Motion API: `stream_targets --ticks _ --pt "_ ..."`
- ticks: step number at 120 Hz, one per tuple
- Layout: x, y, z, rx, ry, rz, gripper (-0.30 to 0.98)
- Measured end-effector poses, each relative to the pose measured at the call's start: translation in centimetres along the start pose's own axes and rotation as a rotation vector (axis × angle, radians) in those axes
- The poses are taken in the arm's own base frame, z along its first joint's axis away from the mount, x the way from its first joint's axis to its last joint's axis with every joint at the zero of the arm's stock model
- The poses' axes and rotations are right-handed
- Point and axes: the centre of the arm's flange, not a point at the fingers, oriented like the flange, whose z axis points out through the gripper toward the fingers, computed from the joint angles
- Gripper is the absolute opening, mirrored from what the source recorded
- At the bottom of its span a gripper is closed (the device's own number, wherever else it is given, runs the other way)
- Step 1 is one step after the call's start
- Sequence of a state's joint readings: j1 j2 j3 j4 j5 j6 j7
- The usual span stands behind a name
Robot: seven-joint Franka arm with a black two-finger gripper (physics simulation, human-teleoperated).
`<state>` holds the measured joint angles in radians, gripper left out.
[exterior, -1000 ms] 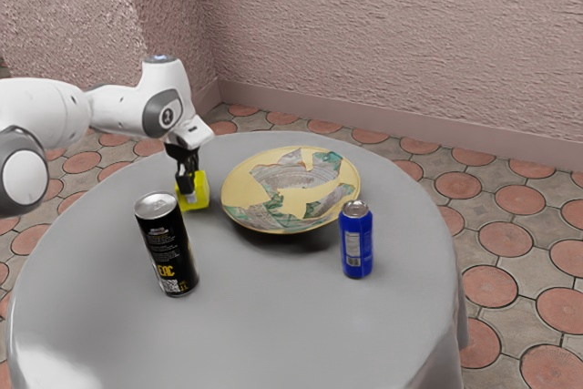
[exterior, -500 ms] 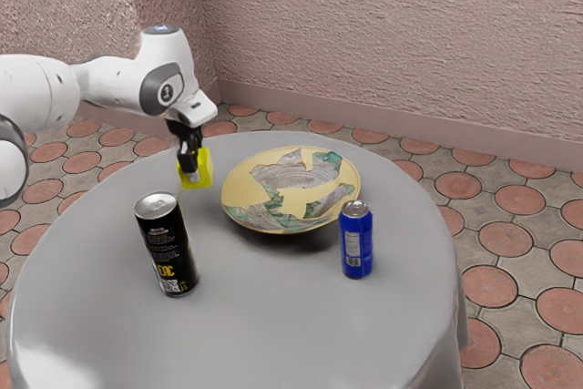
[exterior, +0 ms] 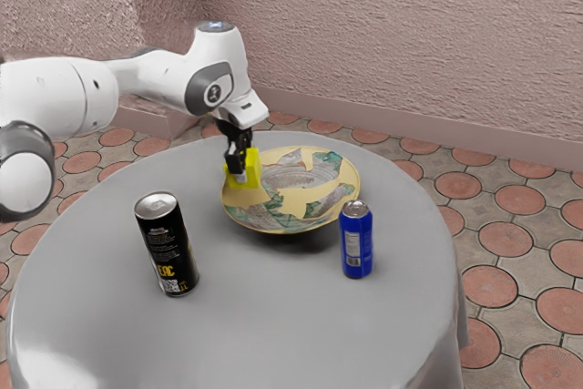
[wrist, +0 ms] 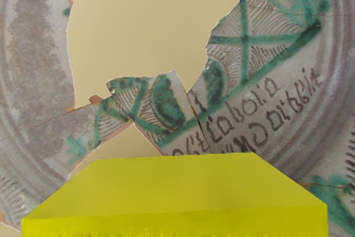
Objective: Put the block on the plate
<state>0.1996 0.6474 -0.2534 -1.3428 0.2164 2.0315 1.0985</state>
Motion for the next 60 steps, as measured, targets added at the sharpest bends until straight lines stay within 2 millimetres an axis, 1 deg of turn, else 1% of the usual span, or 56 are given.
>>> stream_targets --ticks 12,35,60 --pt "1.7 0.0 0.1 -0.003 -0.012 0.013 0.38" --pt "4.1 0.2 0.7 -0.015 -0.013 0.021 0.38" --pt "5.7 -0.2 1.5 -0.019 0.011 0.013 0.38"
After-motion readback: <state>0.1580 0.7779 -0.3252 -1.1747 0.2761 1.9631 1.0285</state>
